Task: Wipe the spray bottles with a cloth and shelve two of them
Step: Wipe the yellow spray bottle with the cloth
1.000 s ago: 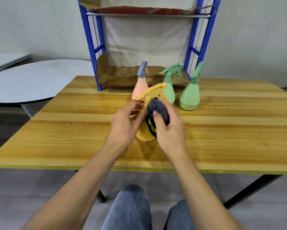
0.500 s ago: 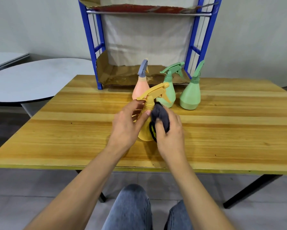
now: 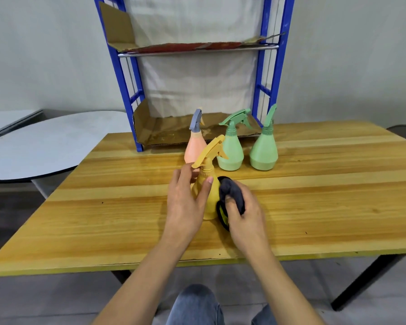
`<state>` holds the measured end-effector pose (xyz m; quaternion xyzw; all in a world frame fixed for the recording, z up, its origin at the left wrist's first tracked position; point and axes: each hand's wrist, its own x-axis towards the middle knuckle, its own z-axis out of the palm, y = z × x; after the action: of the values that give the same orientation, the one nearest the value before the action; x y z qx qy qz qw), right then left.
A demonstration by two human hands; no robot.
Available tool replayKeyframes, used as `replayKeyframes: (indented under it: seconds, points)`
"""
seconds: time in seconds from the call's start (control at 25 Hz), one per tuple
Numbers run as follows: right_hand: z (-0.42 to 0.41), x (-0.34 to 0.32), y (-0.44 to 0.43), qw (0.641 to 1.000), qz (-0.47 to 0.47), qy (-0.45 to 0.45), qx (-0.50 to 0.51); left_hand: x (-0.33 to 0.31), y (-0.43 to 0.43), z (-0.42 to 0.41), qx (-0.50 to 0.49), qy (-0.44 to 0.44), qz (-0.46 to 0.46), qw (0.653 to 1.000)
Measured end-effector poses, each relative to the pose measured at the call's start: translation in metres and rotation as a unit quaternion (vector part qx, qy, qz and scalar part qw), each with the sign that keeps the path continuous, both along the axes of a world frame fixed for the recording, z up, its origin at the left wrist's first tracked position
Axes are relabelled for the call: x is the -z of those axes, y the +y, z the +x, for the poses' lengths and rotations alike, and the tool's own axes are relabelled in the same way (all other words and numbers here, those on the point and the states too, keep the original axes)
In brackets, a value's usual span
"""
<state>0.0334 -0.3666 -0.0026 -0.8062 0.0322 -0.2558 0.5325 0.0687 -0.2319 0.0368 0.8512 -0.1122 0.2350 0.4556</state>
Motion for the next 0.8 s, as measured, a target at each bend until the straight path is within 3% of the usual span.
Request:
replayKeyframes:
  seconds: [0.12,0.28,0.44,0.52,0.64,0.8]
  points:
    - [-0.002,0.002,-0.002,1.0,0.016,-0.002,0.004,-0.001,-0.005,0.001,-0.003,0.0,-0.016,1.0]
    - [-0.007,-0.01,-0.002,0.993,0.105,-0.039,0.022,-0.006,-0.007,-0.001,0.02,0.034,-0.05,0.998]
    - [-0.005,-0.035,-0.009,0.984,0.158,-0.073,0.048,-0.004,0.016,0.003,0.138,0.097,-0.064,0.984]
    - [-0.001,-0.047,-0.003,0.987,0.138,-0.08,0.012,0.0,0.024,0.003,0.164,0.106,-0.034,0.98]
    - [0.005,-0.048,0.014,0.998,0.028,-0.032,-0.054,0.004,0.021,0.003,0.179,0.114,-0.047,0.976]
    - [0.01,-0.039,0.012,0.997,-0.082,-0.01,-0.008,0.009,0.019,0.003,0.177,0.096,-0.058,0.978]
